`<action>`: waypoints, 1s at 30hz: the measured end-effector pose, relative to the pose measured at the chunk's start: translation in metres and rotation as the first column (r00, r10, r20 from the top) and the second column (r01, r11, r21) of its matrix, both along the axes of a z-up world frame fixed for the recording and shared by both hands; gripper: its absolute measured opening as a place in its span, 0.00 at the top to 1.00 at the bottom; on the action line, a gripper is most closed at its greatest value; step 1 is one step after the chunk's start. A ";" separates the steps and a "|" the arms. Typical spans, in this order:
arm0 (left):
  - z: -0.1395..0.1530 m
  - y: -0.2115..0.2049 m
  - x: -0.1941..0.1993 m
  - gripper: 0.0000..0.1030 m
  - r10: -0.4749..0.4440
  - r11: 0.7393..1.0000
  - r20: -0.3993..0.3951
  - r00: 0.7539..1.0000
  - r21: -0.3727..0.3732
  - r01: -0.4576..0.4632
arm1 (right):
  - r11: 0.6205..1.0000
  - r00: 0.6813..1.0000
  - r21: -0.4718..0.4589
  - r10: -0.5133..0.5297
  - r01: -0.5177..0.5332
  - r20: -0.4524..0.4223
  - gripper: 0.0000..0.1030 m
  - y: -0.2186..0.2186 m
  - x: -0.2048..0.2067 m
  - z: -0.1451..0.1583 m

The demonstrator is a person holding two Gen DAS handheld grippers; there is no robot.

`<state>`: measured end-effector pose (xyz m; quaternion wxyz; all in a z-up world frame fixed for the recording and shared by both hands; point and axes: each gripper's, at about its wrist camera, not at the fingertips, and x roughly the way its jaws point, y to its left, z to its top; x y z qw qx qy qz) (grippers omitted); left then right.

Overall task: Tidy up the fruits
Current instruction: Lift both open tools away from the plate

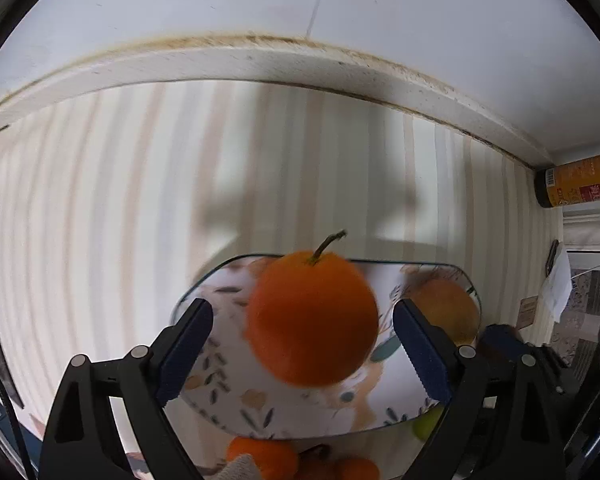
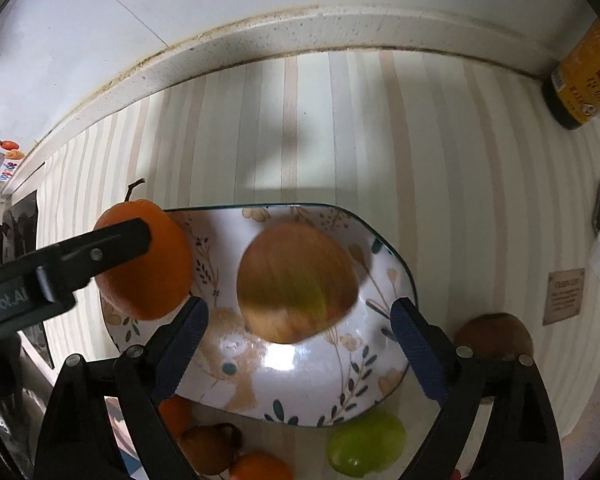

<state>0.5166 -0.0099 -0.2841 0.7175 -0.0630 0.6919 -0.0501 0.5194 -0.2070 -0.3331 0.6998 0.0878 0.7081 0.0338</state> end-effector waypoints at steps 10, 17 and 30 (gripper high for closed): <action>0.048 0.029 -0.057 0.10 -0.013 0.993 0.139 0.990 0.117 -0.003 | 0.998 0.999 -0.061 0.002 0.001 0.043 0.08 0.009 -0.044 0.040; 0.072 0.029 -0.101 0.10 -0.022 0.992 0.215 0.976 0.128 -0.006 | 0.996 0.993 -0.084 0.016 -0.006 0.118 0.08 0.021 -0.082 0.083; 0.140 0.046 -0.173 0.10 -0.007 0.996 0.370 0.929 0.082 -0.025 | 0.994 0.962 -0.104 0.015 0.014 0.272 0.08 0.044 -0.137 0.157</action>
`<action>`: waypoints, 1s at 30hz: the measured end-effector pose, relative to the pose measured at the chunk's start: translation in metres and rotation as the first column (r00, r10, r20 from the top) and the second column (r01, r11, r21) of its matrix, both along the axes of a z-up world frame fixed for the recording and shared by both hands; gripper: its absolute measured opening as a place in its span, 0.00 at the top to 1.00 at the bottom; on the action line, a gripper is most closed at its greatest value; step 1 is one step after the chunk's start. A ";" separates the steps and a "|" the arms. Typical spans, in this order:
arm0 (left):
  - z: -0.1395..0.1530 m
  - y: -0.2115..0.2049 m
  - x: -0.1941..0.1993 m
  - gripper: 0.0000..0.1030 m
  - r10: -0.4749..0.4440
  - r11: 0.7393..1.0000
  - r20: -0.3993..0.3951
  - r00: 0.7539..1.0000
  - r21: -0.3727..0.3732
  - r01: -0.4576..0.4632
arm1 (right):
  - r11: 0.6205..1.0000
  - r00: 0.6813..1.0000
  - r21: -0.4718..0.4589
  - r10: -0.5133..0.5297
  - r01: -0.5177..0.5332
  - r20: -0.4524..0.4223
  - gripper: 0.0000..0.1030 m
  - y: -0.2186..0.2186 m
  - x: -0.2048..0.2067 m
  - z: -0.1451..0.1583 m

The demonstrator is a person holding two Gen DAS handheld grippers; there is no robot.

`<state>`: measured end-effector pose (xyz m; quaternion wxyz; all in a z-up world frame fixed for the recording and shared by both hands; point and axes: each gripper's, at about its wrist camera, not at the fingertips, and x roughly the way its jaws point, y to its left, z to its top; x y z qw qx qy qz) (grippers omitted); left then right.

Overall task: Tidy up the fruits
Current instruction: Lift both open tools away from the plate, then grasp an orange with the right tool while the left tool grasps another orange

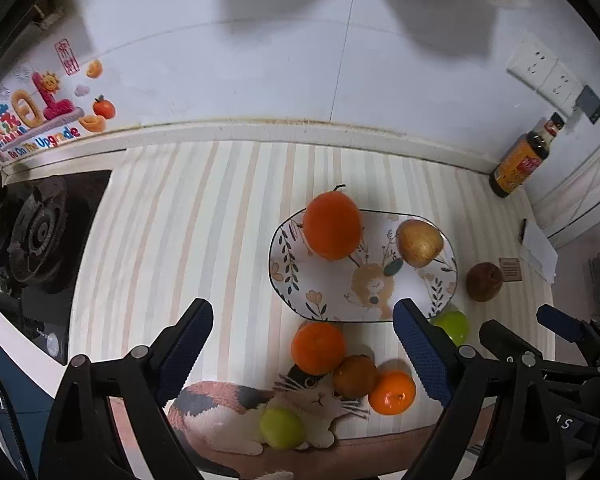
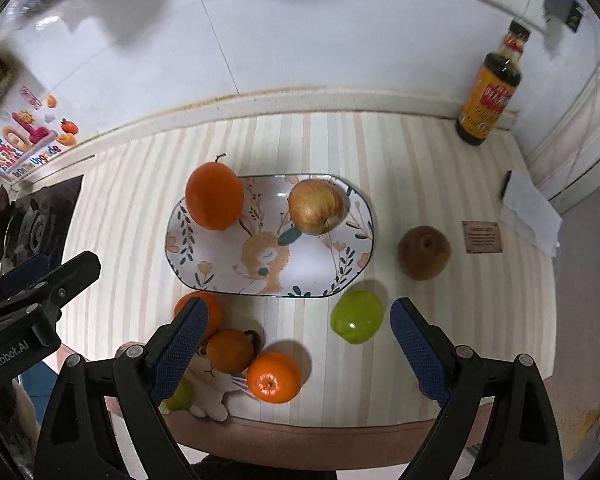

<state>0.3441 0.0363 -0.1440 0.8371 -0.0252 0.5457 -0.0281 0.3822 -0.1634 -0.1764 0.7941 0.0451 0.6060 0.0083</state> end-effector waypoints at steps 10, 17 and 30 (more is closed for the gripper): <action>0.024 0.010 -0.034 0.10 -0.002 1.000 0.042 0.999 -0.023 0.003 | 0.999 0.996 0.026 -0.049 0.048 0.073 0.08 0.003 -0.038 0.038; 0.002 0.022 -0.031 0.08 0.004 1.000 -0.010 1.000 0.014 -0.004 | 0.992 0.997 0.098 -0.076 0.075 0.001 0.08 0.003 -0.051 0.010; -0.118 0.013 0.002 0.04 -0.045 0.997 -0.315 0.948 0.038 0.060 | 0.979 0.942 0.175 -0.044 0.107 -0.332 0.13 0.017 -0.053 -0.165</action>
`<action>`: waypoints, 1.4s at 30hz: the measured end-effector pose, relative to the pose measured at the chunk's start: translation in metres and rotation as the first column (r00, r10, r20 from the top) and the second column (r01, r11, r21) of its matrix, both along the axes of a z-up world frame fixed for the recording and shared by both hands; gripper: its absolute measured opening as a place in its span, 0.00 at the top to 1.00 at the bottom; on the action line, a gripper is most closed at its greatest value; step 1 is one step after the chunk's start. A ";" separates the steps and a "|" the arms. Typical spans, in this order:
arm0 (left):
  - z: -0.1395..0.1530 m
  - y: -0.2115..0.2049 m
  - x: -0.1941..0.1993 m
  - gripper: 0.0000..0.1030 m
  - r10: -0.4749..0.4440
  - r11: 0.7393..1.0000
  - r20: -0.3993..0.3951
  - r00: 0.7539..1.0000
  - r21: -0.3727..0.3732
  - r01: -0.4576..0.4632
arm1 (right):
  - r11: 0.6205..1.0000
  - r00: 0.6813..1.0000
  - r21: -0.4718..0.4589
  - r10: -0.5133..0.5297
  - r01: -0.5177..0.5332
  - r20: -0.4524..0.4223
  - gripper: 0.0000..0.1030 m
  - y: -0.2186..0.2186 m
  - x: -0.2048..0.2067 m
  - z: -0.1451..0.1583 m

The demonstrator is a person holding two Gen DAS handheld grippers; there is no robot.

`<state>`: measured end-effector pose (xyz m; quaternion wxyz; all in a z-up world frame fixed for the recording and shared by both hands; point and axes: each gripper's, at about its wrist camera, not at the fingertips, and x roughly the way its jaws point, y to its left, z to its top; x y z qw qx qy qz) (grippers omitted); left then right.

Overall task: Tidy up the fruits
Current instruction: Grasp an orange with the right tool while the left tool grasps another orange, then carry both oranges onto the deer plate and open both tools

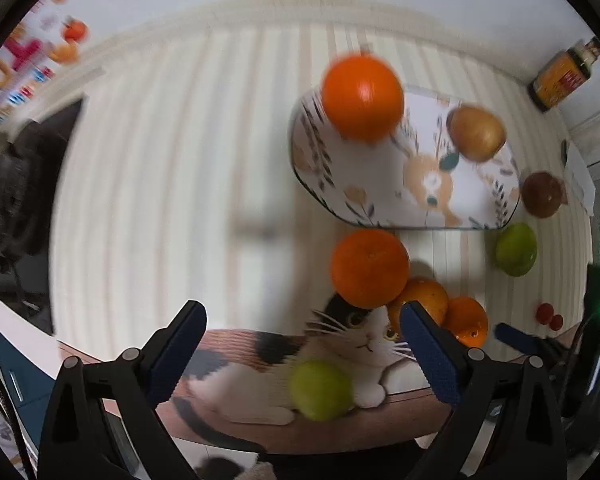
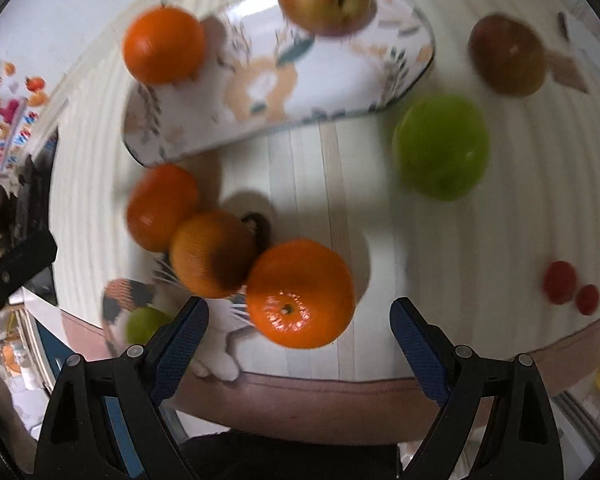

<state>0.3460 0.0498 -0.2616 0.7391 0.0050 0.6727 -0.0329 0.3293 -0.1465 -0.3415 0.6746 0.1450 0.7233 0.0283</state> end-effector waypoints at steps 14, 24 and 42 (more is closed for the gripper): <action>-0.073 -0.044 0.037 0.38 -0.022 0.989 -0.093 0.995 -0.146 0.008 | 0.999 0.999 -0.006 0.048 -0.048 -0.016 0.36 0.005 -0.006 -0.019; -0.081 -0.001 -0.003 0.39 0.003 0.999 0.020 1.000 -0.033 -0.003 | 1.000 1.000 -0.022 0.013 -0.014 -0.008 0.35 -0.021 -0.014 -0.019; -0.025 0.008 -0.018 0.39 0.018 0.994 0.134 0.991 -0.109 -0.004 | 0.998 0.992 0.023 -0.060 0.058 0.111 0.36 -0.042 -0.001 0.019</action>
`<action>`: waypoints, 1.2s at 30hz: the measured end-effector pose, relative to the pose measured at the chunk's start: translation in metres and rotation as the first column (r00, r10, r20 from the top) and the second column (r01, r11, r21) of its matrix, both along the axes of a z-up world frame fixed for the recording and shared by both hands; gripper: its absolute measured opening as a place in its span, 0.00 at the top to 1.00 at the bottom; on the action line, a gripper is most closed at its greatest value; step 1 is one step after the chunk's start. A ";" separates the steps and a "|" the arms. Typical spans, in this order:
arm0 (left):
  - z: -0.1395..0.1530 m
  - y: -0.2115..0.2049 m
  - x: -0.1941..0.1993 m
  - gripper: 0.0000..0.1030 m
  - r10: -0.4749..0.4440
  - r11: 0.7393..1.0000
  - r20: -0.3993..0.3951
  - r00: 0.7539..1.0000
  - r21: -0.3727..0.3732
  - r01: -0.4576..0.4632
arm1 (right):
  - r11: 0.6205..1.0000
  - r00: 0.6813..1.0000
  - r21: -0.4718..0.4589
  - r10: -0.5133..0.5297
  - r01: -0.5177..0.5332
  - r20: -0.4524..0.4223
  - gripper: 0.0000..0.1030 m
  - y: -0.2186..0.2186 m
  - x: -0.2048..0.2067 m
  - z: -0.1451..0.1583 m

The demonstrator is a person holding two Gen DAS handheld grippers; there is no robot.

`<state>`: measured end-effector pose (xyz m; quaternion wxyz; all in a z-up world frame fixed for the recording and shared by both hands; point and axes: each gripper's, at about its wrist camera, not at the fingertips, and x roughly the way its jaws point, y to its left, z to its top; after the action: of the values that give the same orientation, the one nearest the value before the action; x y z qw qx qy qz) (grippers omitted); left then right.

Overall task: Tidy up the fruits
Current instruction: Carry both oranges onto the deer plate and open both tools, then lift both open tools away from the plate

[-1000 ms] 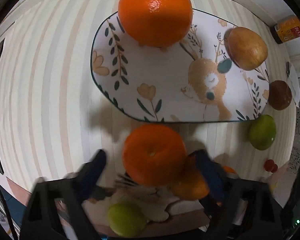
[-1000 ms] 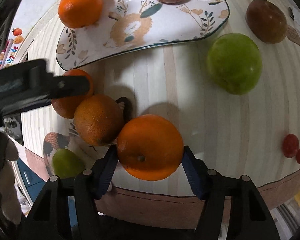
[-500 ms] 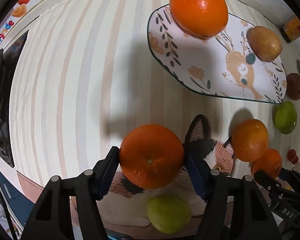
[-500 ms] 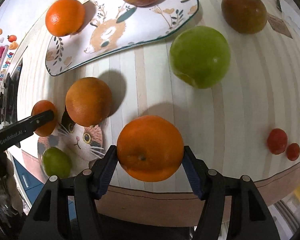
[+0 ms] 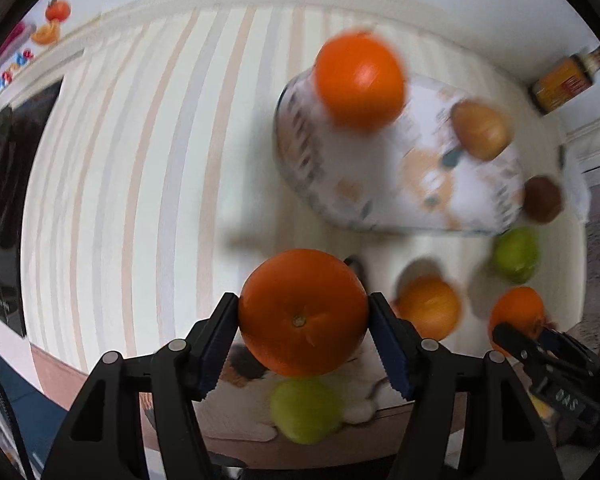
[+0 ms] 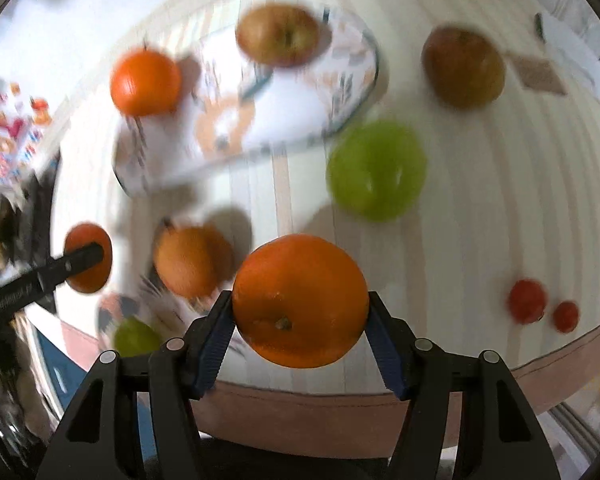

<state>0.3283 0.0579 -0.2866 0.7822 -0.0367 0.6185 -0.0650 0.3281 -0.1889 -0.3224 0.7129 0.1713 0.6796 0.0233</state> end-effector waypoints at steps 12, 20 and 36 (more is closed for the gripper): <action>0.010 -0.035 0.096 0.39 -0.068 0.993 0.024 0.997 0.096 0.066 | 0.998 0.999 -0.056 0.033 -0.031 0.033 0.36 -0.004 0.114 -0.002; -0.026 -0.048 0.109 0.39 -0.092 0.987 -0.053 0.994 0.131 0.098 | 0.994 0.997 -0.082 0.069 -0.070 -0.018 0.36 0.001 0.127 -0.026; 0.024 -0.039 0.111 0.18 -0.043 0.986 -0.099 0.994 0.158 0.059 | 0.997 0.998 -0.066 0.043 -0.045 -0.036 0.11 -0.006 0.134 -0.007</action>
<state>0.4392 0.0192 -0.2631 0.7504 0.0394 0.6590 -0.0331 0.4623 -0.1954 -0.3289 0.7055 0.1327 0.6960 0.0133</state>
